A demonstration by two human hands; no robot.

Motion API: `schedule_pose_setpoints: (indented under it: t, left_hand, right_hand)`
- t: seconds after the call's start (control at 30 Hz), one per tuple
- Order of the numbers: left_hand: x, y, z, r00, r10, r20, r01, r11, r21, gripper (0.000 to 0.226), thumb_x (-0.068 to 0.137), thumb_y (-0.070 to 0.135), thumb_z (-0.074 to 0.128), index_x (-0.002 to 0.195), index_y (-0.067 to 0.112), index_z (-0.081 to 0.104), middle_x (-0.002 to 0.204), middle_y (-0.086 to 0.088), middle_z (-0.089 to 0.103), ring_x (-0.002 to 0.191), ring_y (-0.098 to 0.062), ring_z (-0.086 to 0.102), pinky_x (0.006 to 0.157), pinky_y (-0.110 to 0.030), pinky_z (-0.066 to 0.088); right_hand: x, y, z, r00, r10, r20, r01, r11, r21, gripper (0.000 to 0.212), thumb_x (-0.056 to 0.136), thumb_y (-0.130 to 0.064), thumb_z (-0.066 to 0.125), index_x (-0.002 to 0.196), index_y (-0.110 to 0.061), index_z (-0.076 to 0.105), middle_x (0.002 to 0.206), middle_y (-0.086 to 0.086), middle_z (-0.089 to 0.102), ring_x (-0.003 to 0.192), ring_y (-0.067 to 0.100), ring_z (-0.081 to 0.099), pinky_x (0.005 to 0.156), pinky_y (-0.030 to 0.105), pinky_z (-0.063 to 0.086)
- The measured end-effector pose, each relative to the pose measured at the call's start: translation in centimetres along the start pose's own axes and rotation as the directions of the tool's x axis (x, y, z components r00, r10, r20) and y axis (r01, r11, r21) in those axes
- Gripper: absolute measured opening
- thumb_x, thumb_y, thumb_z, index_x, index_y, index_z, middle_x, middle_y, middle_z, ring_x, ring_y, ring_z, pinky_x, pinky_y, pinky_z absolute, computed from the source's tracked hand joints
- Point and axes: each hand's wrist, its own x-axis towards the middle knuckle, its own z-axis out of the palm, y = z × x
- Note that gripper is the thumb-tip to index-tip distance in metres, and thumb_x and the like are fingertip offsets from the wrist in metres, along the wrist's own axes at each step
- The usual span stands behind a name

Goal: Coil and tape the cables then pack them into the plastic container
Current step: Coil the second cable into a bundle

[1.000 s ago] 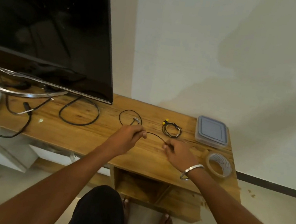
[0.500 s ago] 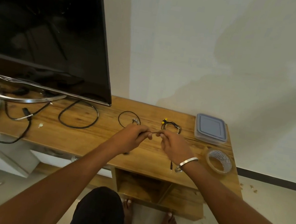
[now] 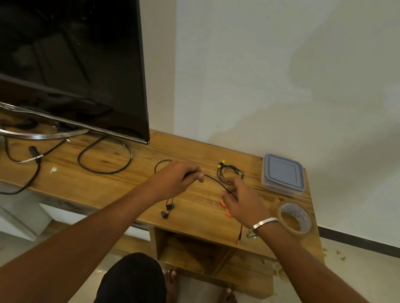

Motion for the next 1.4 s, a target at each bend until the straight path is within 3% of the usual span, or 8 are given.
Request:
schedule_pose_setpoints:
  t: [0.2,0.3,0.6,0.73,0.87,0.97,1.1,1.4]
  left_hand:
    - [0.4,1.0,0.7,0.998,0.041,0.039,-0.043,0.998,0.051,0.021,0.1,0.026,0.051,0.093,0.017,0.068,0.061,0.01,0.053,0.051,-0.005,0.043,0.049,-0.018,0.03]
    - [0.2,0.7,0.4,0.999,0.03,0.044,-0.032,0.998,0.056,0.022,0.1,0.029,0.051,0.094,0.018,0.069,0.063,0.011,0.054,0.051,-0.006,0.042,0.05,-0.019,0.031]
    - [-0.6,-0.7,-1.3,0.997,-0.075,0.009,0.075,0.997,0.027,0.025,0.1,0.035,0.048,0.093,0.022,0.068,0.054,0.009,0.044,0.047,-0.006,0.036,0.047,-0.019,0.029]
    - [-0.4,-0.1,-1.4,0.999,-0.054,-0.003,0.054,0.999,0.003,0.023,0.101,0.033,0.048,0.091,0.024,0.067,0.051,0.008,0.041,0.045,-0.006,0.035,0.046,-0.017,0.029]
    - [0.0,0.7,-0.7,1.0,-0.01,-0.001,0.01,1.0,0.011,0.024,0.101,0.031,0.05,0.091,0.021,0.069,0.055,0.009,0.046,0.046,-0.006,0.038,0.047,-0.017,0.03]
    - [0.2,1.3,-0.2,0.999,0.035,0.028,-0.036,0.999,0.008,0.024,0.1,0.028,0.051,0.091,0.017,0.07,0.058,0.01,0.048,0.048,-0.004,0.04,0.047,-0.016,0.03]
    - [0.3,1.9,0.2,0.996,0.071,0.061,-0.072,0.997,0.024,0.023,0.1,0.023,0.052,0.094,0.01,0.07,0.062,0.013,0.05,0.054,0.003,0.047,0.051,-0.013,0.034]
    - [0.0,1.7,-0.3,0.997,0.038,0.071,-0.041,0.998,0.039,0.024,0.101,0.027,0.05,0.095,0.013,0.07,0.061,0.013,0.049,0.05,0.001,0.045,0.049,-0.015,0.033]
  right_hand:
    - [1.3,-3.0,0.7,0.99,-0.143,0.006,0.143,0.99,-0.017,0.021,0.097,-0.023,0.046,0.113,-0.015,0.058,0.076,-0.002,0.064,0.061,0.002,0.056,0.055,0.014,0.04]
    - [1.5,-3.0,0.7,0.984,-0.177,-0.034,0.172,0.977,-0.127,0.026,0.099,-0.022,0.042,0.111,-0.014,0.064,0.082,0.003,0.066,0.069,0.015,0.058,0.059,0.022,0.036]
    - [0.5,0.6,-1.6,0.964,-0.008,-0.266,-0.009,0.998,-0.063,0.023,0.098,-0.012,0.043,0.102,-0.005,0.064,0.073,-0.013,0.056,0.057,-0.002,0.044,0.049,0.011,0.033]
    - [0.4,1.1,-1.6,0.989,0.01,-0.147,-0.021,0.997,-0.069,0.017,0.095,-0.013,0.048,0.097,-0.01,0.064,0.065,-0.02,0.047,0.053,-0.005,0.044,0.05,0.01,0.033]
    - [0.5,0.0,-0.3,1.0,0.017,-0.013,-0.016,0.999,0.033,0.026,0.093,-0.023,0.051,0.119,-0.019,0.054,0.092,-0.007,0.063,0.073,0.005,0.065,0.066,0.026,0.053]
    - [0.8,-1.3,0.3,0.998,-0.061,-0.001,0.061,0.997,0.037,0.032,0.093,-0.024,0.053,0.124,-0.02,0.051,0.101,-0.002,0.063,0.075,0.011,0.062,0.064,0.019,0.047]
    - [1.2,-2.5,0.8,0.989,-0.146,0.012,0.145,0.989,0.015,0.017,0.097,-0.018,0.046,0.108,-0.017,0.058,0.084,-0.002,0.066,0.064,-0.004,0.055,0.057,0.008,0.038]
    - [1.5,-1.9,0.2,0.976,-0.204,-0.077,0.194,0.973,-0.123,0.025,0.099,-0.02,0.041,0.104,-0.014,0.065,0.069,-0.019,0.047,0.058,-0.005,0.042,0.054,0.011,0.027]
